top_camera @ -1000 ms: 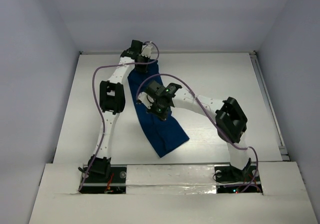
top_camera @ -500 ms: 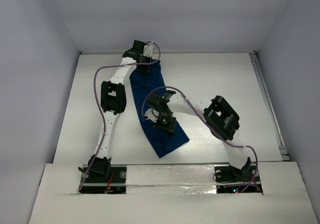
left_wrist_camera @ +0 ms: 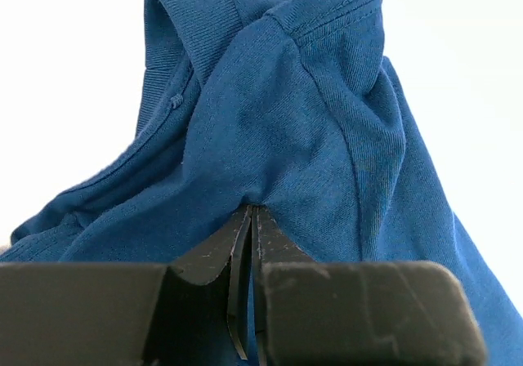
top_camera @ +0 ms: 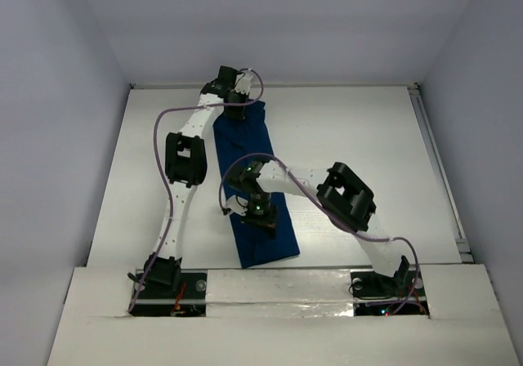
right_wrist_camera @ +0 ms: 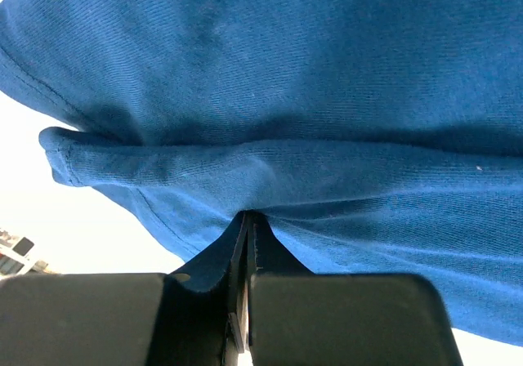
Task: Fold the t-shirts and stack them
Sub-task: Rotate the tshirt 90 degrees
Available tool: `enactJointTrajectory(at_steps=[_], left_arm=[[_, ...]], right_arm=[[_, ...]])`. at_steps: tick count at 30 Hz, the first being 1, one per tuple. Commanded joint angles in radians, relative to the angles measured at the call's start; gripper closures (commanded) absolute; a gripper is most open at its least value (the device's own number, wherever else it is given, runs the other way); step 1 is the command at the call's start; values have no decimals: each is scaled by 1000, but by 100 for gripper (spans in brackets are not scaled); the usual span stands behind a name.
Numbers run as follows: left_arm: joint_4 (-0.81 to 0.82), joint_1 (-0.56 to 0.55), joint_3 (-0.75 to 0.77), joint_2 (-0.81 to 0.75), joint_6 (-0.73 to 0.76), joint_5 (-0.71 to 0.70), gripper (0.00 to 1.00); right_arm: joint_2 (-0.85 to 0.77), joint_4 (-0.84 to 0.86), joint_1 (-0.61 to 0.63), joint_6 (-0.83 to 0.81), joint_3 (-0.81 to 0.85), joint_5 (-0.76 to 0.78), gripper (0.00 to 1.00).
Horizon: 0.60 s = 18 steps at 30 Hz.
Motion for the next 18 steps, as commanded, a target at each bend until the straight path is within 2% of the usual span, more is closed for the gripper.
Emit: enactJointTrajectory(at_steps=[1, 9, 10, 12, 13, 15, 16, 18], left_arm=[[-10, -4, 29, 34, 14, 5, 99], [25, -4, -10, -68, 28, 17, 88], [28, -4, -13, -84, 32, 7, 82], [39, -4, -11, -130, 40, -2, 82], [43, -4, -13, -147, 40, -1, 82], [59, 6, -19, -199, 26, 5, 74], [66, 16, -28, -220, 22, 31, 71], [101, 26, -78, -295, 11, 51, 65]], right_arm=[[34, 26, 29, -5, 22, -38, 100], [-87, 98, 29, 51, -10, 167, 100], [-107, 130, 29, 64, -13, 190, 95], [-180, 150, 29, 59, -27, 215, 91], [-199, 153, 29, 58, -28, 221, 84], [-242, 149, 29, 56, -27, 232, 79], [-256, 152, 29, 55, -34, 238, 74], [-295, 170, 29, 55, -50, 265, 72]])
